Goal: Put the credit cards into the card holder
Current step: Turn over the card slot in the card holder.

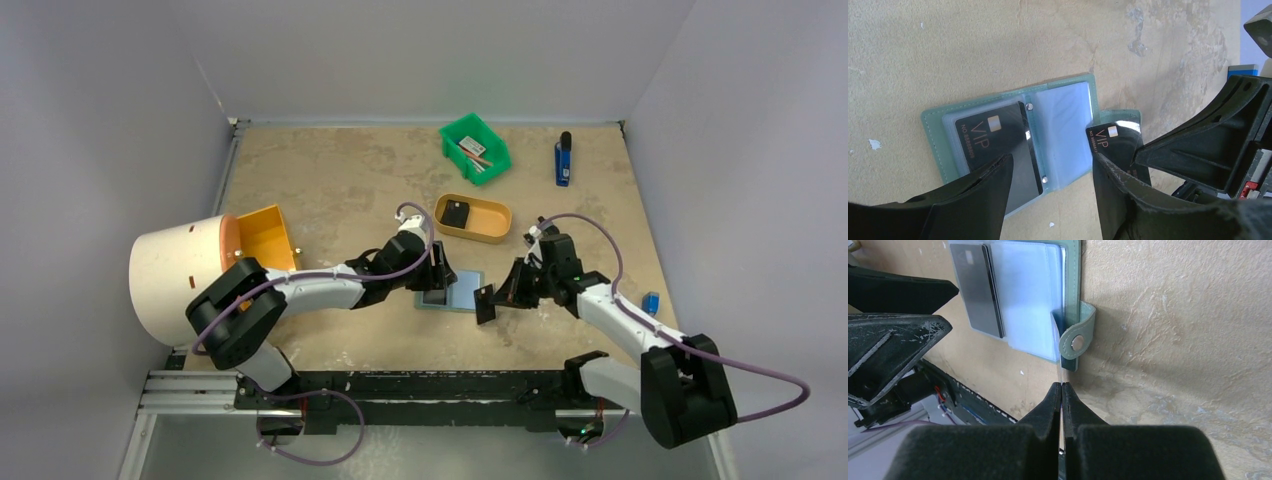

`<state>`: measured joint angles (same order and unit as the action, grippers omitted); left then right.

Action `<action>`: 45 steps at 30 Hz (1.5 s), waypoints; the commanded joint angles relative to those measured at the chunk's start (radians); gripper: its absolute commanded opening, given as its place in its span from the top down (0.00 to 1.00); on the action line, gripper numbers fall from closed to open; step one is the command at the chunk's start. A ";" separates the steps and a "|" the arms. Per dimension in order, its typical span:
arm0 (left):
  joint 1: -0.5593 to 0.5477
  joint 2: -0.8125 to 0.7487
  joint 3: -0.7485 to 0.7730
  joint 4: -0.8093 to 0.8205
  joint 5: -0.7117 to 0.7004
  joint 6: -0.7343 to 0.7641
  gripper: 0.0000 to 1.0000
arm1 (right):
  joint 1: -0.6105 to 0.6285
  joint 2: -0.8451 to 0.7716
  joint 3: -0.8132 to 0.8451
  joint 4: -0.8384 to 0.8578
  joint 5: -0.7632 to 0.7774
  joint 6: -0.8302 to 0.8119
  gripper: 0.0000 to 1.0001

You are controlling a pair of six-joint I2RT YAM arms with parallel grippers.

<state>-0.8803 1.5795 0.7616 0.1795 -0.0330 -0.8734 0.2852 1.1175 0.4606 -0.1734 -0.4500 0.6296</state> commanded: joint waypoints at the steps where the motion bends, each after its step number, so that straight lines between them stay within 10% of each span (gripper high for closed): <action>1: -0.006 0.002 0.037 0.054 0.006 0.013 0.42 | 0.004 0.022 0.006 0.028 -0.039 0.010 1.00; 18: -0.045 0.059 0.150 -0.110 -0.069 0.072 0.46 | 0.033 0.071 0.013 0.074 -0.038 0.032 1.00; 45: -0.059 0.216 0.245 -0.248 -0.134 0.098 0.89 | 0.033 0.008 0.023 0.034 -0.044 0.030 1.00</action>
<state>-0.9375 1.7859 0.9798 -0.0284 -0.1127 -0.7891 0.3141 1.1648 0.4606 -0.1097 -0.4751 0.6556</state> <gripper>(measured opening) 0.140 0.004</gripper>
